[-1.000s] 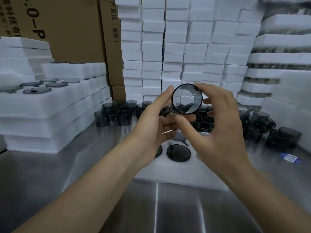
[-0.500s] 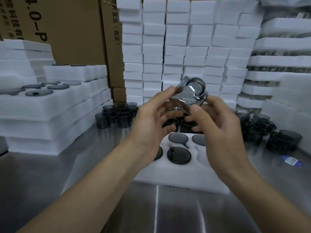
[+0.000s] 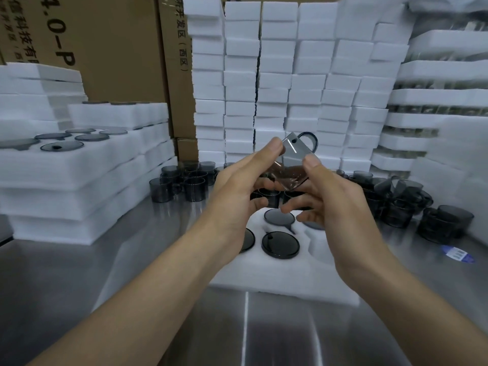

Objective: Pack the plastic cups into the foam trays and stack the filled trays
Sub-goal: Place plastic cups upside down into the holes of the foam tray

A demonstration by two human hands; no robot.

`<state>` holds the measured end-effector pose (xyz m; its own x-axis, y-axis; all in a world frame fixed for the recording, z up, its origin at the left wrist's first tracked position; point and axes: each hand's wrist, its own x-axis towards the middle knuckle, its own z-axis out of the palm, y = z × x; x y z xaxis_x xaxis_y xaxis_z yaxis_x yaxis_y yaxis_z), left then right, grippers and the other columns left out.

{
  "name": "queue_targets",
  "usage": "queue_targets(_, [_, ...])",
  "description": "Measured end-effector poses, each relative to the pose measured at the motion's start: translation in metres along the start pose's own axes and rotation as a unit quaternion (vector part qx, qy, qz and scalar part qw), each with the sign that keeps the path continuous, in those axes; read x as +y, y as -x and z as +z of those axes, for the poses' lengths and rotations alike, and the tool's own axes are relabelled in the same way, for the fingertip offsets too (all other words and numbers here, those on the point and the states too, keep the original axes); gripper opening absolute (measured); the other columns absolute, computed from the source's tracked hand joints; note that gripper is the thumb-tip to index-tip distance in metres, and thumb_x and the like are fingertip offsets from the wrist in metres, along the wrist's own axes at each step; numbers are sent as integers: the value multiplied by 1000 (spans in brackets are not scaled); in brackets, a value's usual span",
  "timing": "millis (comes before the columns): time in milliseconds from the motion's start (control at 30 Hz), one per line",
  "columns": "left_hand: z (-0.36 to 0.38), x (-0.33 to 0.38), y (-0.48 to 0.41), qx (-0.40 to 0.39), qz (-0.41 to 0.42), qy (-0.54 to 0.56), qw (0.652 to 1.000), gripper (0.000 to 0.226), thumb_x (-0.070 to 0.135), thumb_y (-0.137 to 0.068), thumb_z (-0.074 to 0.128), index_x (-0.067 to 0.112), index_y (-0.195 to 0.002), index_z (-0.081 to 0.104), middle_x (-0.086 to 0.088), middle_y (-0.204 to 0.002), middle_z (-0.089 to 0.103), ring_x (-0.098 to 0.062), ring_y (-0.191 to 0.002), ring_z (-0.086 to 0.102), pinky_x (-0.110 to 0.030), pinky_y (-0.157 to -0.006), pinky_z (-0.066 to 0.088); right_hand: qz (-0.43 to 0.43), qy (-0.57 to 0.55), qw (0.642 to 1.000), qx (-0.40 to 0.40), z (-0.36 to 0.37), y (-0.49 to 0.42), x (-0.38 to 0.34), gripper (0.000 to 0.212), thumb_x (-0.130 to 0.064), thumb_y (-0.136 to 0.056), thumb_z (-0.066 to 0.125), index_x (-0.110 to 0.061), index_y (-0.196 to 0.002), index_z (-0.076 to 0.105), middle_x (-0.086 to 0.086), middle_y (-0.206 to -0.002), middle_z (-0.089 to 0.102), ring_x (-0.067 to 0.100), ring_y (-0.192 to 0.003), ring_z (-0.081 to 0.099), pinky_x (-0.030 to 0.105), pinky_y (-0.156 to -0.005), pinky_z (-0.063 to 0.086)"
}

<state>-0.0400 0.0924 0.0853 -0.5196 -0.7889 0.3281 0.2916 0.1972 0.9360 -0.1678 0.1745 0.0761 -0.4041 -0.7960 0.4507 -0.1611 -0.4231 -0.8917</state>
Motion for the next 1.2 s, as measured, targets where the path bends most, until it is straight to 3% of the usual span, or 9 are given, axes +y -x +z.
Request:
queue_targets(133, [1, -2, -1, 15, 6, -7, 1000, 39, 68, -87, 70, 36, -104, 83, 10, -96, 75, -8, -90, 67, -37, -89, 44, -7, -13, 1000, -5, 1, 1, 1, 51, -48, -86, 71, -25, -130, 59, -3, -102, 79, 21, -83, 78, 23, -64, 58])
queue_targets(300, [-3, -1, -3, -1, 11, -24, 1000, 39, 62, -91, 72, 29, -110, 79, 9, -102, 77, -10, -97, 68, -35, -88, 51, 26, -33, 999, -3, 0, -2, 0, 43, -55, -90, 63, -16, -107, 72, 9, -96, 81, 23, -74, 77, 19, -57, 54])
queue_targets(433, [-14, 1, -7, 13, 25, -80, 996, 47, 67, -88, 74, 31, -116, 81, 12, -117, 79, -6, -116, 70, -37, -90, 47, 39, 10, 999, -21, -2, -5, 5, 36, -68, -91, 54, -42, -98, 78, 5, -94, 82, 20, -75, 78, 24, -63, 54])
queue_targets(533, [-31, 2, -12, 52, 26, -123, 991, 42, 69, -83, 79, 35, -105, 84, 15, -106, 81, 6, -98, 72, -31, -87, 44, 45, 33, 998, 15, -5, -9, 11, 46, -72, -92, 50, -35, -110, 71, 2, -91, 82, 17, -71, 76, 39, -74, 49])
queue_targets(733, [-53, -8, -22, 143, -7, -154, 978, 63, 82, -65, 82, 25, -92, 85, 20, -78, 75, 13, -70, 64, -30, -78, 43, 59, 40, 996, 62, -12, -12, 11, 37, -56, -104, 54, -26, -103, 75, 2, -89, 80, 11, -70, 68, 40, -76, 50])
queue_targets(833, [-49, -10, -21, 118, -31, -158, 980, 69, 82, -65, 83, 18, -91, 78, 11, -75, 69, 4, -62, 60, -31, -73, 40, 19, 82, 996, 16, -11, -8, 10, 26, -59, -96, 66, -35, -100, 76, -11, -98, 77, 3, -83, 71, 29, -75, 53])
queue_targets(933, [-38, -8, -16, 56, -34, -186, 980, 69, 81, -71, 80, 18, -97, 77, 2, -90, 77, -7, -80, 70, -32, -79, 48, -11, 126, 991, -46, -7, -3, 12, 29, -57, -90, 73, -41, -113, 72, -15, -109, 75, 6, -99, 71, 24, -77, 56])
queue_targets(1067, [-20, -6, -9, -4, -34, -199, 979, 73, 82, -68, 72, 16, -99, 78, 4, -95, 79, 1, -87, 73, -34, -86, 51, -37, 144, 983, -111, -14, -7, 10, 39, -43, -93, 78, -45, -129, 64, -14, -110, 76, 7, -97, 75, 19, -74, 55])
queue_targets(1200, [-12, -6, -7, -26, -37, -198, 979, 68, 86, -76, 58, 26, -101, 80, 14, -95, 80, 2, -93, 74, -36, -85, 49, -32, 163, 979, -117, -35, -18, 2, 44, -53, -80, 79, -50, -123, 68, -7, -107, 78, 10, -97, 76, 32, -82, 55])
